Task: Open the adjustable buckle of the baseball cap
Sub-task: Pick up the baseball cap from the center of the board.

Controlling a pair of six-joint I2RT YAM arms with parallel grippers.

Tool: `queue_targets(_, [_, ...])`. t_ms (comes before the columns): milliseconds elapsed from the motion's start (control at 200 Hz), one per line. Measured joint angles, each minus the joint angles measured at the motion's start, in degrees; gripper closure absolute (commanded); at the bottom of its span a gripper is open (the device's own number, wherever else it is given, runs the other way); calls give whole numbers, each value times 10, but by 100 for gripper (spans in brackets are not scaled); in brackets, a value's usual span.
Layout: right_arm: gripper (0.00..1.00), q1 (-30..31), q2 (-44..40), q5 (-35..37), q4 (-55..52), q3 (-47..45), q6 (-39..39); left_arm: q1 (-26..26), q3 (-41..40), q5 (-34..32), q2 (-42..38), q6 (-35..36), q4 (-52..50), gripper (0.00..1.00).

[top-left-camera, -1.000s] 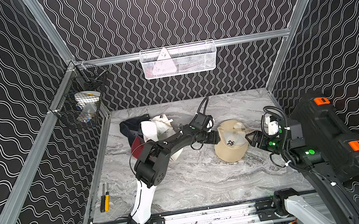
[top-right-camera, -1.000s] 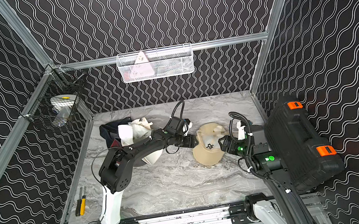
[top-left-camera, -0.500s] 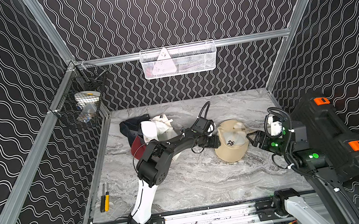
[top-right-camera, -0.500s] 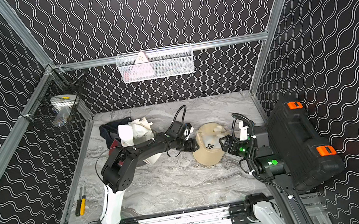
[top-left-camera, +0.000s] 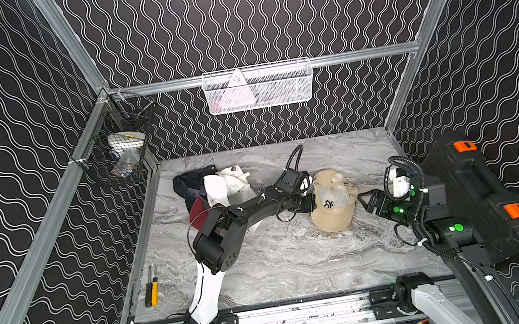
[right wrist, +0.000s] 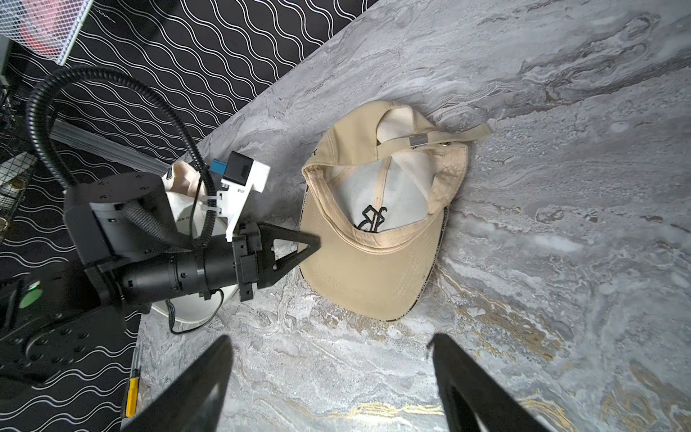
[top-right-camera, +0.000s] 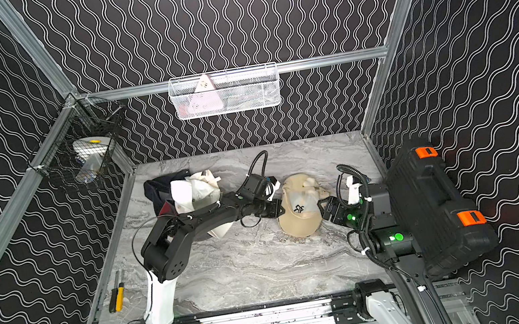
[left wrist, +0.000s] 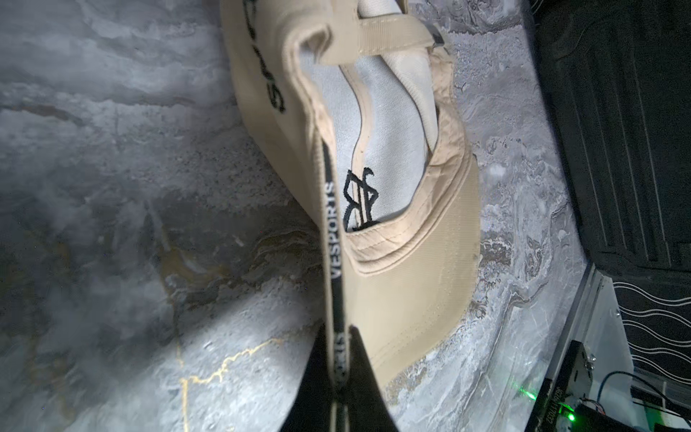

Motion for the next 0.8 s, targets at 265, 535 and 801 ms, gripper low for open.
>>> queue_targets(265, [15,0,-4,-1,-3,0,0,0,-8,-17,-28,11,-20,100])
queue_targets(535, [15,0,-7,-1,-8,0,0,0,-8,-34,-71,21,-52,100])
queue_targets(801, [15,-1,-8,-1,-8,0,0,0,-10,-50,-113,31,-73,100])
